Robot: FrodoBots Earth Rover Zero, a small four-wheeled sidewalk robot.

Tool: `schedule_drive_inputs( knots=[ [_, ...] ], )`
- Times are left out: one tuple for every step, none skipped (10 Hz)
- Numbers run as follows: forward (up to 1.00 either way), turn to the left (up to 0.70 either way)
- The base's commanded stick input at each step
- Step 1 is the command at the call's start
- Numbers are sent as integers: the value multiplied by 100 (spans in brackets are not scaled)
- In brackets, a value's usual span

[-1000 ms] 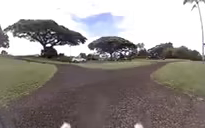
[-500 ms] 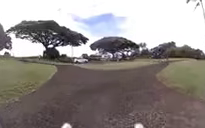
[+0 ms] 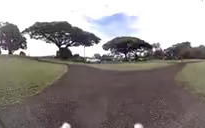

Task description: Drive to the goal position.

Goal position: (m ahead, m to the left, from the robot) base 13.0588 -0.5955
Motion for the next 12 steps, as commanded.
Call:
schedule_drive_inputs(
  knots=[
    [70,3],
    [70,30],
    [70,35],
    [70,35],
    [70,35],
    [70,35],
    [70,35],
    [70,35],
    [70,35],
    [70,35],
    [70,35],
    [70,35]
  ],
)
